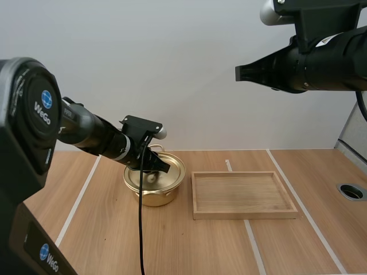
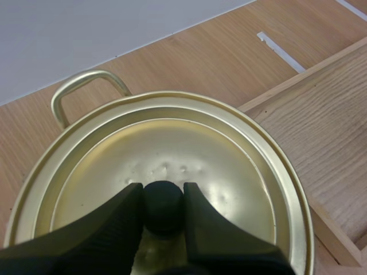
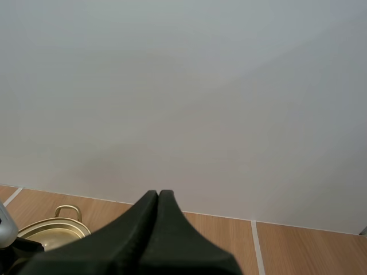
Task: Open the pot, put the pineapple inside, and close it
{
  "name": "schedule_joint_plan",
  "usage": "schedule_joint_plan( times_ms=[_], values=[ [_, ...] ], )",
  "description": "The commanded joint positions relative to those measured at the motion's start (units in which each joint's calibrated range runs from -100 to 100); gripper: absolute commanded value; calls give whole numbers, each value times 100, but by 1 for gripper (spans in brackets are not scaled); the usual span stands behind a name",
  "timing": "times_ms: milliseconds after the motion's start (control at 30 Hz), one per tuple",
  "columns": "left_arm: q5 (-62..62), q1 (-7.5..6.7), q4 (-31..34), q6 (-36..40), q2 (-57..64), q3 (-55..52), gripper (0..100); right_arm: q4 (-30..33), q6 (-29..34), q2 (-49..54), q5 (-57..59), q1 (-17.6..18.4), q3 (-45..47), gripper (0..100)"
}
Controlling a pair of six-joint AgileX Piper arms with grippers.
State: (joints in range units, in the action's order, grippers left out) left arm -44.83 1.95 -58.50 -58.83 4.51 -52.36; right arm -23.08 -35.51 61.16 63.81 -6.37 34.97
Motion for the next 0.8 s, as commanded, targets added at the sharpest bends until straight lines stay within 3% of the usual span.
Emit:
schedule_joint_plan(
  times_ms=[0, 67, 133, 267, 767],
  values=[
    [-57, -11, 147, -18, -209, -94, 0, -14, 13, 45, -40, -27, 12, 0],
    [-57, -11, 132, -18, -170, -94, 7, -14, 13, 45, -40, -27, 12, 0],
    [-57, -11, 94, -18, -96, -94, 26, -14, 13, 45, -40, -27, 12, 0],
    [-128, -11, -192, -18, 158, -34, 100, -14, 13, 45, -40, -27, 12, 0],
    [-349, -11, -656, -18, 891, 505, 100, -14, 13, 45, -108, -27, 12, 0]
  ],
)
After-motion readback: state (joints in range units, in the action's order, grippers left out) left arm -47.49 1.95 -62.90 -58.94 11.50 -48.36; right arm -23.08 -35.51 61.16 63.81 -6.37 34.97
